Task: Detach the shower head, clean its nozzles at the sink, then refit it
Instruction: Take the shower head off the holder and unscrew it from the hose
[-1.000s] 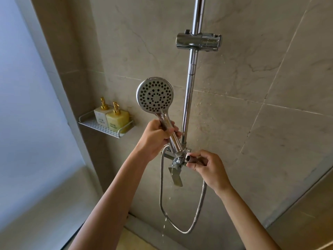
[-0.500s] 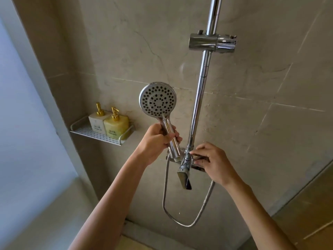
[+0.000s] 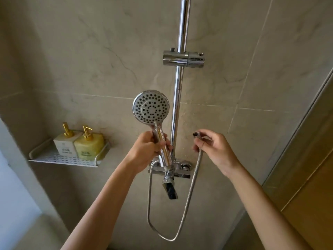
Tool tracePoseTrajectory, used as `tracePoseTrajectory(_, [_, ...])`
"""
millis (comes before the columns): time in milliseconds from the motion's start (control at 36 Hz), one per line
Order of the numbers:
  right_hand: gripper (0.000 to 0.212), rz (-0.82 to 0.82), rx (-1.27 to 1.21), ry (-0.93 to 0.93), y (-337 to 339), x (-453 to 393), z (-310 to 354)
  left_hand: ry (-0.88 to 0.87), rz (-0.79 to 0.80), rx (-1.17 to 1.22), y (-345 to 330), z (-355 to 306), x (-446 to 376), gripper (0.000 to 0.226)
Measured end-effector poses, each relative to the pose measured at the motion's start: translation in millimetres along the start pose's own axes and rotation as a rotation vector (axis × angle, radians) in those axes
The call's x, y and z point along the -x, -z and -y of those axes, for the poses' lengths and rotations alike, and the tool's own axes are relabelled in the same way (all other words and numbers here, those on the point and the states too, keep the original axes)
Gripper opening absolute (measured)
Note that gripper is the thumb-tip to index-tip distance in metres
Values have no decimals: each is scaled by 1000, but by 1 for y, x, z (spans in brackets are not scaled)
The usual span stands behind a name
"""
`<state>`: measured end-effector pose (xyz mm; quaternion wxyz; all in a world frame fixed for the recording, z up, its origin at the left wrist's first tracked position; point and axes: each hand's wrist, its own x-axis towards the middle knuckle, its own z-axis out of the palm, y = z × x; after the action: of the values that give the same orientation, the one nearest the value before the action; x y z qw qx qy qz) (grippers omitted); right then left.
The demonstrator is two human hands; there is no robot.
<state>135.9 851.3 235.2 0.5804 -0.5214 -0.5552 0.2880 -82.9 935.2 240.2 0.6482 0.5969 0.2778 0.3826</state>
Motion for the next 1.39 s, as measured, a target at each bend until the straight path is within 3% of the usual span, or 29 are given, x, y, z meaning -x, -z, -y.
tracePoseTrajectory(167, [35,-63,-124,28,15,-24,35,-14,16,-16,-3,-13,-7,20])
tracePoseTrajectory(361, [22,-103,-23,137,27,-65,78,-34,44,-45,-3,-24,-17,19])
tracePoseTrajectory(528, [25,-129,-25,233,35,-100,114,-58,5,-69,-4,-26,-21,24])
tracePoseTrajectory(806, [20,-273,172,365,40,-168,153,-73,-35,-84,-5,-26,-31,27])
tracePoseTrajectory(1056, [11,-207,156,411,34,-185,169,-92,-24,-69,-2,-23,-40,28])
tracePoseTrajectory(1389, [19,-122,59,406,39,-190,168,-114,-35,-43,-13,-26,-47,23])
